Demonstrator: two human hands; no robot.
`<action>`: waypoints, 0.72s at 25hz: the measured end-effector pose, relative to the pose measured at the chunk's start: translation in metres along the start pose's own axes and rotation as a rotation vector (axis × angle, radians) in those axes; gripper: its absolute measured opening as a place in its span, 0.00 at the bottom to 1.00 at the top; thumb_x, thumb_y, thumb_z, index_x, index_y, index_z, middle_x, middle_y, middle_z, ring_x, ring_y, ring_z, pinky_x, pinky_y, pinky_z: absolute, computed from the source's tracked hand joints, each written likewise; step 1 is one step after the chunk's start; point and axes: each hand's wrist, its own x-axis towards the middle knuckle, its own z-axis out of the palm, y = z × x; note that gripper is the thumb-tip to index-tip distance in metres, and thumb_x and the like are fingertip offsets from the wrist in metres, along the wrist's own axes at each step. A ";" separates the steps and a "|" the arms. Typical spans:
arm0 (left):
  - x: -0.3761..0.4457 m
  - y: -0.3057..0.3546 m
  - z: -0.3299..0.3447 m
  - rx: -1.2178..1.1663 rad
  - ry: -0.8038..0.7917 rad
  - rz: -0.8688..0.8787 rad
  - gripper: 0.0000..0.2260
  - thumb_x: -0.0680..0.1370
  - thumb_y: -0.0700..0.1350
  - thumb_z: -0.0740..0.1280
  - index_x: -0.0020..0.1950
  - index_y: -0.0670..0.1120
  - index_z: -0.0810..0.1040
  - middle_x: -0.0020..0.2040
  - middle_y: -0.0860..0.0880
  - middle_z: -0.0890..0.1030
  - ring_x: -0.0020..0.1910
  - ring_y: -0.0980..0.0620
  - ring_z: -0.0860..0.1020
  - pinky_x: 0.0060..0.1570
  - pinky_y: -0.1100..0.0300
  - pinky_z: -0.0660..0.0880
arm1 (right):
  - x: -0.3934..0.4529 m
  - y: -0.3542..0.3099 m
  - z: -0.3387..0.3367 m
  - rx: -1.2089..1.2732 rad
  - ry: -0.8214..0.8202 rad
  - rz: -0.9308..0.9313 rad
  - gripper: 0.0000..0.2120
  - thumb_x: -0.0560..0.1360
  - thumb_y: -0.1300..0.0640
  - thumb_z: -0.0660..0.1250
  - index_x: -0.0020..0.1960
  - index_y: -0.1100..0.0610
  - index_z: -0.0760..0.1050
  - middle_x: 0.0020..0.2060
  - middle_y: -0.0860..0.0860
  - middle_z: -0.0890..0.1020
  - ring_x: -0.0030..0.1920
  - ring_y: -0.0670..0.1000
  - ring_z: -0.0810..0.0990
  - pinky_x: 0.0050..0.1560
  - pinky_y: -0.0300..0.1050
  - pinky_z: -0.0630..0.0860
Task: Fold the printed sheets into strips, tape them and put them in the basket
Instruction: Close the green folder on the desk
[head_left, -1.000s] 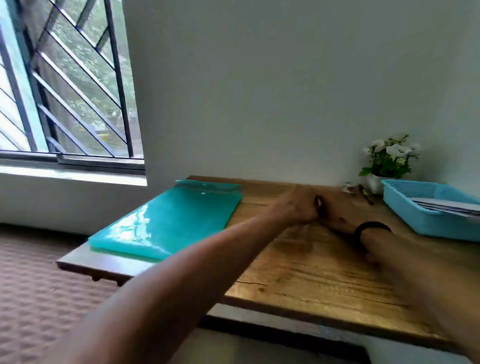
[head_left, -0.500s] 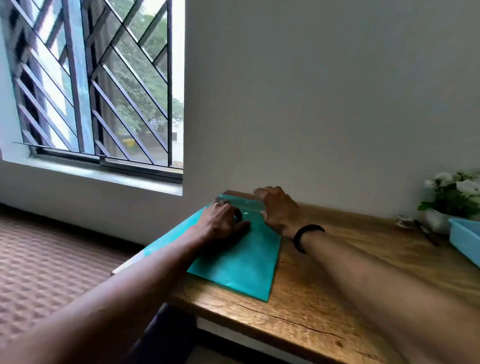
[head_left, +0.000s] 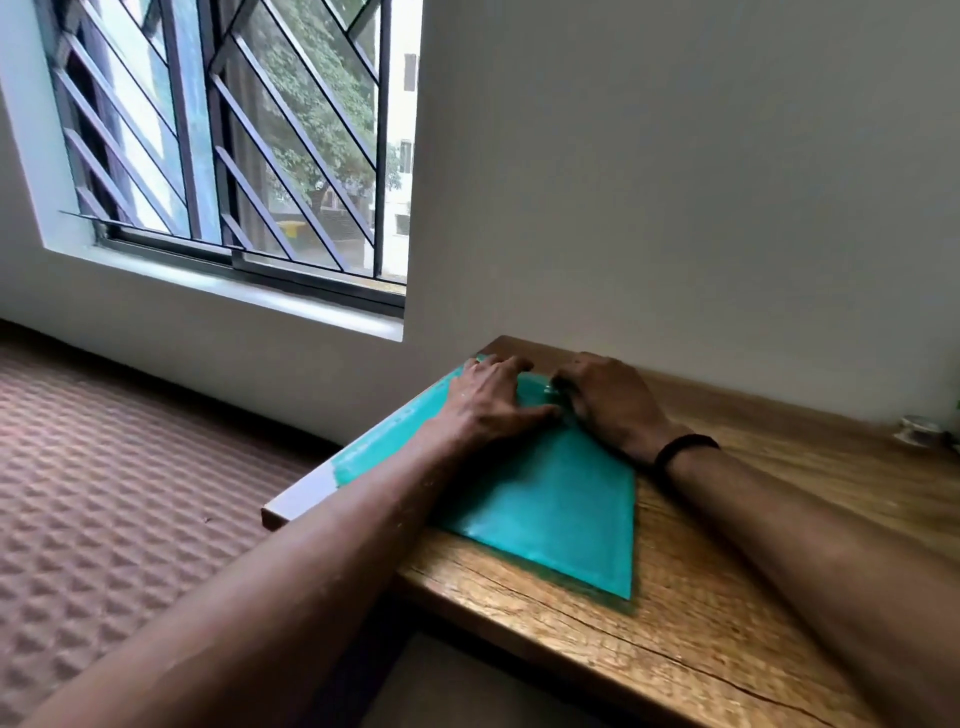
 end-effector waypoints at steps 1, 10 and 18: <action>0.000 0.000 0.000 0.014 -0.008 -0.006 0.46 0.61 0.78 0.61 0.73 0.54 0.76 0.63 0.46 0.81 0.66 0.43 0.75 0.69 0.46 0.71 | 0.000 -0.001 0.001 0.004 0.005 -0.003 0.11 0.80 0.53 0.65 0.57 0.51 0.84 0.51 0.53 0.84 0.51 0.57 0.82 0.49 0.50 0.77; 0.001 0.000 0.001 0.058 0.013 0.018 0.33 0.72 0.71 0.69 0.73 0.54 0.78 0.66 0.45 0.80 0.69 0.42 0.72 0.73 0.46 0.67 | 0.013 -0.012 -0.012 -0.155 -0.147 -0.045 0.07 0.78 0.53 0.68 0.50 0.54 0.83 0.45 0.51 0.81 0.44 0.55 0.79 0.41 0.48 0.73; -0.003 0.005 -0.005 0.105 -0.023 0.034 0.23 0.79 0.56 0.67 0.74 0.54 0.76 0.69 0.44 0.78 0.70 0.40 0.70 0.73 0.48 0.67 | -0.016 -0.019 -0.021 0.055 -0.380 0.073 0.23 0.83 0.45 0.56 0.73 0.55 0.70 0.70 0.56 0.74 0.65 0.57 0.75 0.68 0.54 0.73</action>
